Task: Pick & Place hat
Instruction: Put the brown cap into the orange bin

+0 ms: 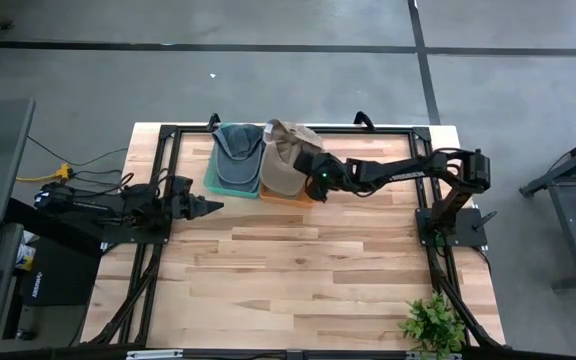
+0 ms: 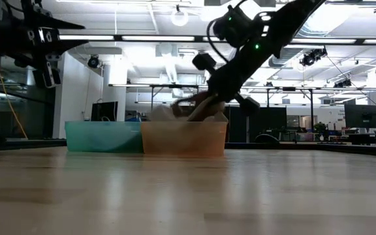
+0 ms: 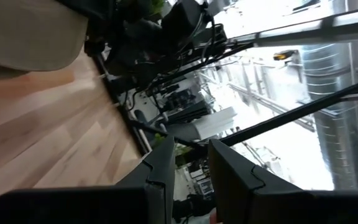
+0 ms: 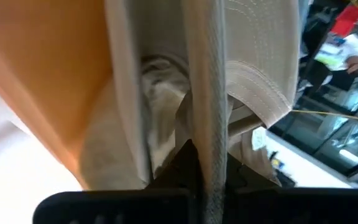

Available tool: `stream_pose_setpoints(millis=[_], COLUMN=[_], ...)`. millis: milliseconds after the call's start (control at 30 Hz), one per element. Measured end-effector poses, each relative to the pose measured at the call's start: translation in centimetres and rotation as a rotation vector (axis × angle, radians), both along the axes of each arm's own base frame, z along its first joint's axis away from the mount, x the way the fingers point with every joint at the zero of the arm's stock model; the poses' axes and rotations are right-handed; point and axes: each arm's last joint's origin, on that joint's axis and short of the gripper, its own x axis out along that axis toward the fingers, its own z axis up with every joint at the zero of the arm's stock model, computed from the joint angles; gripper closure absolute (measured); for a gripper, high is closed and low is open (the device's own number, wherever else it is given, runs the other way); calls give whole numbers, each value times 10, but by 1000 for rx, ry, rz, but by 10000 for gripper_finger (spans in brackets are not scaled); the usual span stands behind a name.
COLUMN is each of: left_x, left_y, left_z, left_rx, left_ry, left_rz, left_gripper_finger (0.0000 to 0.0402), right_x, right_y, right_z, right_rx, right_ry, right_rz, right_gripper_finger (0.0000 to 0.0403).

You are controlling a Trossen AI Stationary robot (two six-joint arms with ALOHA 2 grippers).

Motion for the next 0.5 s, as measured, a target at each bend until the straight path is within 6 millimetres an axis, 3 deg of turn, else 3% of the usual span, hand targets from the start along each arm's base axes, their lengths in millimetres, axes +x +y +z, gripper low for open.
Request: stream_pose_setpoints(millis=[300,500], left_x=[1,1], left_y=[0,0], left_z=[-10,-11], left_rx=[12,-3], left_ry=[106,115], left_rz=[0,6], left_gripper_finger=[324,324], right_x=[6,6], right_y=[-1,-1], right_z=[-22,-24], right_rx=[60,83], right_ry=[26,24], right_rz=[-11,-19], right_gripper_finger=[400,400])
